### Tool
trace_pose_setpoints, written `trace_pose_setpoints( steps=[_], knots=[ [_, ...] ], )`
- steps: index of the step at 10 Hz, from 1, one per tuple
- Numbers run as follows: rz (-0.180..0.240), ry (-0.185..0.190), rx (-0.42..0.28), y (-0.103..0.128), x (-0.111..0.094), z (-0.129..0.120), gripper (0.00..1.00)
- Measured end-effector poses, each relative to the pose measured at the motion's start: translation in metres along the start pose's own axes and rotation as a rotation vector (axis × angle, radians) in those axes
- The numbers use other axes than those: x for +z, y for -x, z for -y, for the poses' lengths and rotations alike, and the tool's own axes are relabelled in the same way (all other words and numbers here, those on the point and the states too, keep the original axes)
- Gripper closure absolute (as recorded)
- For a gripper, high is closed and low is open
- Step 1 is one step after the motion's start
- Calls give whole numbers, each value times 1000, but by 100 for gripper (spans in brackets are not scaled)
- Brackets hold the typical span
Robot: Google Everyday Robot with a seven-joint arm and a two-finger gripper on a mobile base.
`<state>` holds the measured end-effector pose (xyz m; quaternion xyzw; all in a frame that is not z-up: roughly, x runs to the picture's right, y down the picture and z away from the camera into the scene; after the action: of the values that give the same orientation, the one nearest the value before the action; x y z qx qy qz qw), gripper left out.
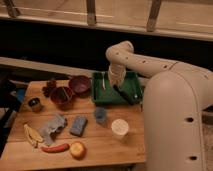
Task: Place brush in tray
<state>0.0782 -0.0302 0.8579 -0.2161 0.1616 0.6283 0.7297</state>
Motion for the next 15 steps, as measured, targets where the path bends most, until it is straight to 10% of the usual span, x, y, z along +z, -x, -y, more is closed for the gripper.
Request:
trace_pose_setpoints(
  steps=[5, 8, 11, 15],
  knots=[
    [82, -16, 4, 44, -5, -2, 100],
    [104, -2, 22, 95, 4, 7, 82],
    [105, 86, 56, 105, 12, 12, 50],
    [114, 353, 40, 88, 13, 5, 40]
  ],
)
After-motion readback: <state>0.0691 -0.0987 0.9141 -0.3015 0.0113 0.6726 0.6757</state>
